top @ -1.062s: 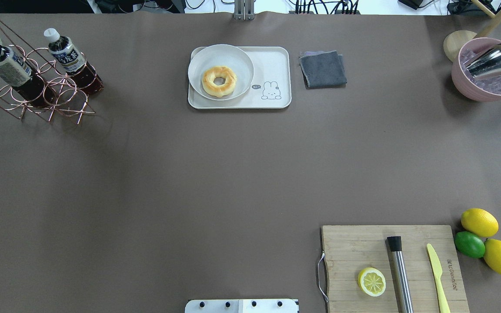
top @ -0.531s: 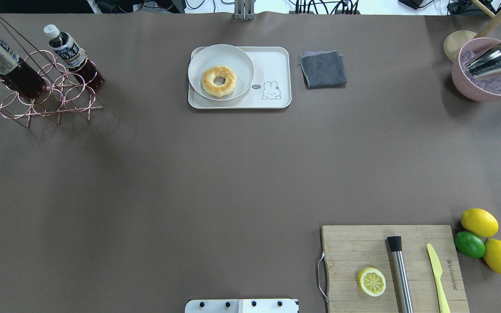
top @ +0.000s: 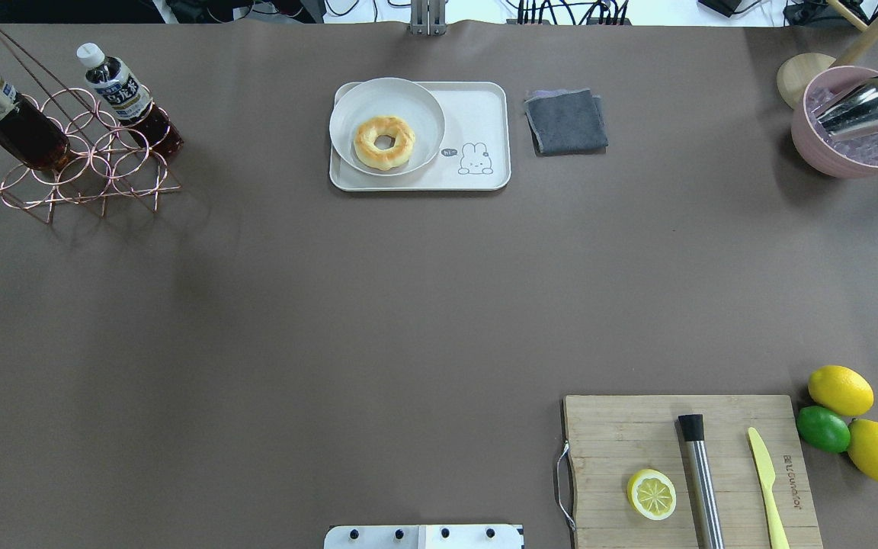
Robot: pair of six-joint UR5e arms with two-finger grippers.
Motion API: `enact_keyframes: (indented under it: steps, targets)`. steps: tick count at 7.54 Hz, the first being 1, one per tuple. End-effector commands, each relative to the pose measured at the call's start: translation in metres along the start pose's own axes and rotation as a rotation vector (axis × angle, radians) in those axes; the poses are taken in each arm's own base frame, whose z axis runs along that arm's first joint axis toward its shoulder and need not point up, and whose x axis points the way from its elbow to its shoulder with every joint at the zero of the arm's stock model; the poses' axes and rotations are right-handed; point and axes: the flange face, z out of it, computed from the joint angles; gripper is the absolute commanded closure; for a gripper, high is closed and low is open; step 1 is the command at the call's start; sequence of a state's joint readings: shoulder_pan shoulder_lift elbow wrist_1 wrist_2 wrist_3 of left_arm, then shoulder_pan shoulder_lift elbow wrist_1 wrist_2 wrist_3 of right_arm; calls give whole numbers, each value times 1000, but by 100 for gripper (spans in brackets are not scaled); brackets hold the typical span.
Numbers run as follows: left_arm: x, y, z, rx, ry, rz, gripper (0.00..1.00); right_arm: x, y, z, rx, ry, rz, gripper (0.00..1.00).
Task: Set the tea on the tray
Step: 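Carry the tea bottle with the left gripper toward the table center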
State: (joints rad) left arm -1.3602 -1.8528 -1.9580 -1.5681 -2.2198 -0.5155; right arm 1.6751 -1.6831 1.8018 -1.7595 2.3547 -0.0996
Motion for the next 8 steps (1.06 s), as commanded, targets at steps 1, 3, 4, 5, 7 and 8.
enact_keyframes:
  steps: [1,3,4,5,7,8]
  targets:
    - [60,39,-31,-51,7,-49,100,0,0,0,0,0,0,0]
    - [145,76,-17,-77,27,-108,100,1,-1,1,-3,0,2,0]
    - [181,83,-8,-84,33,-117,100,1,-1,1,-2,0,3,0]
    - [218,85,-7,-97,7,-131,100,1,-1,1,-3,0,5,0]
    - [328,99,-16,-90,-75,-112,100,0,-2,0,-1,-2,4,0]
    - [364,98,-15,-91,-67,-143,100,1,-2,3,-5,-14,8,0]
